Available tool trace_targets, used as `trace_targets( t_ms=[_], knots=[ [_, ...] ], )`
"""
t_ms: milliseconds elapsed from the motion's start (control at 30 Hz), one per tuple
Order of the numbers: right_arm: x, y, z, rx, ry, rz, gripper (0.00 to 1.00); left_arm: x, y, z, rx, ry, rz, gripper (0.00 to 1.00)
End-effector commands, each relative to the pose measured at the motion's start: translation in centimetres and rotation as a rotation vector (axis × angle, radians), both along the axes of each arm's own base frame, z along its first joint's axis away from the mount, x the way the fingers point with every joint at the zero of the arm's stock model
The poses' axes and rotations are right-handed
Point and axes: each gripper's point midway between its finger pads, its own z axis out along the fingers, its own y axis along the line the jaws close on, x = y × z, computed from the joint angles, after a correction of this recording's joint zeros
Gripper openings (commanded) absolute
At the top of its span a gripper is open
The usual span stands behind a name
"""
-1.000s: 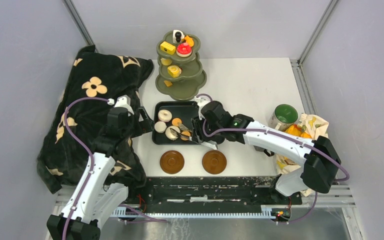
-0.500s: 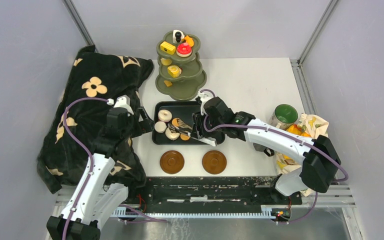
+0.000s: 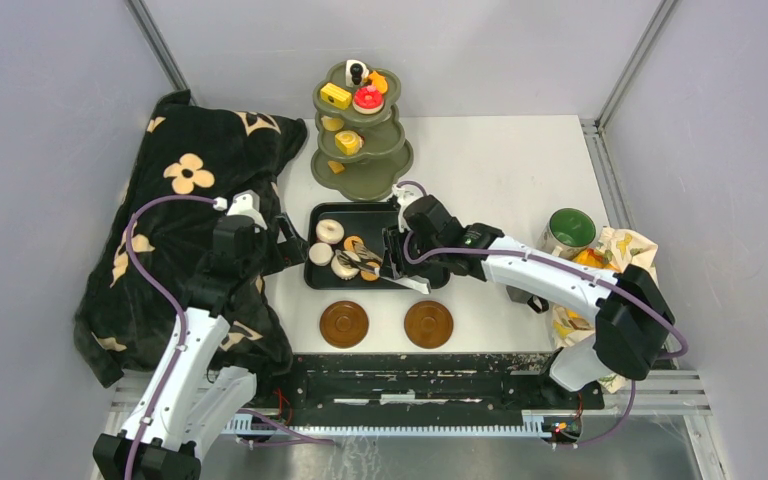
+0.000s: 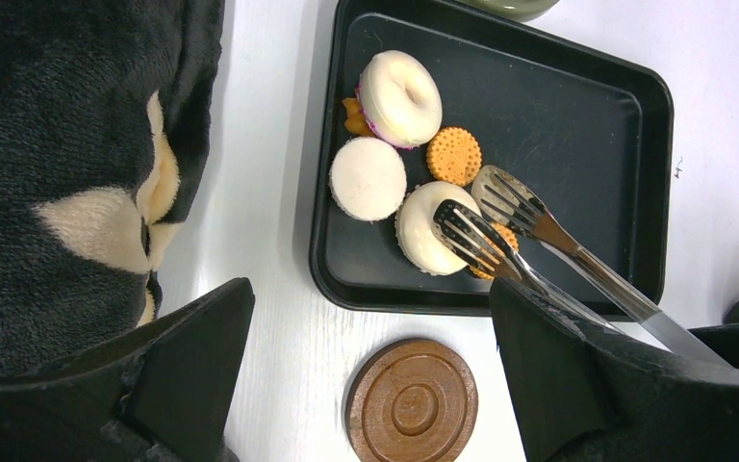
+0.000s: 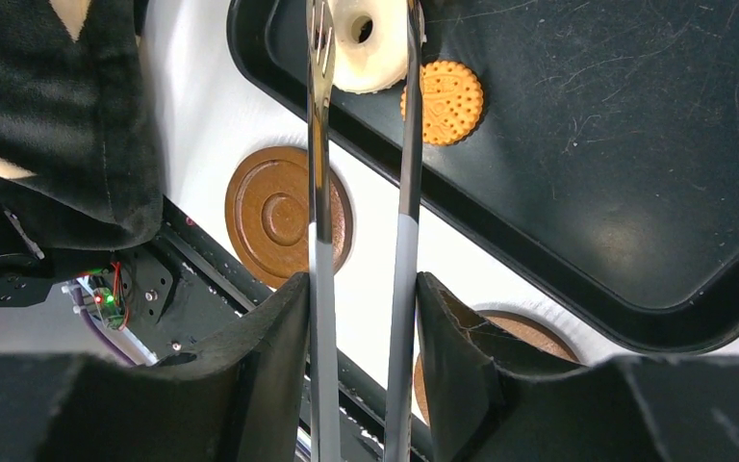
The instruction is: Serve the afternoon tea
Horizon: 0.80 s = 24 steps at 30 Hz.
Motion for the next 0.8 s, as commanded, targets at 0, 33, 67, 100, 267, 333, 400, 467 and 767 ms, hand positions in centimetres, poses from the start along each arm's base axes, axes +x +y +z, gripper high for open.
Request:
trace_targets(
  t_ms=[0,33,67,100,267,333,400,467,767],
  knots=[
    [0.7,0.1,2.5,0.060,-0.066,-0.026,0.47,0.7,-0.4,1.6,-0.034,-0.059,0.005,0.99],
    [0.8,-0.2,2.4,0.055,-0.072,-0.037,0.47,0.7,-0.4,1.6,-0.035,-0.059,0.005,0.99],
    [0.8,-0.4,2.3,0.049,-0.076,-0.046,0.47,0.7,-0.4,1.7,-0.035,-0.060,0.004,0.99],
    [0.8,-0.6,2.3,0.047,-0.079,-0.050,0.48,0.7,-0.4,1.6,-0.035,-0.059,0.003,0.99],
    [0.7,-0.5,2.4,0.049,-0.072,-0.044,0.48,0.8,-0.6,2.0,-0.042,-0.068,-0.006,0.99],
    [0.8,-0.5,2.6,0.053,-0.075,-0.048,0.48,0.9,-0.7,2.2,-0.041,-0.070,-0.009,0.99],
    [0.9,-0.6,2.6,0.044,-0.080,-0.052,0.48,0.9,-0.6,2.2,-0.037,-0.068,-0.010,0.99],
    [1.1,-0.8,2.4,0.034,-0.085,-0.062,0.48,1.0,-0.6,2.2,-0.037,-0.066,-0.009,0.99],
    [0.4,0.2,0.6,0.032,-0.014,-0.011,0.41,1.0,-0.6,1.7,-0.036,-0.056,-0.006,0.99]
  ],
)
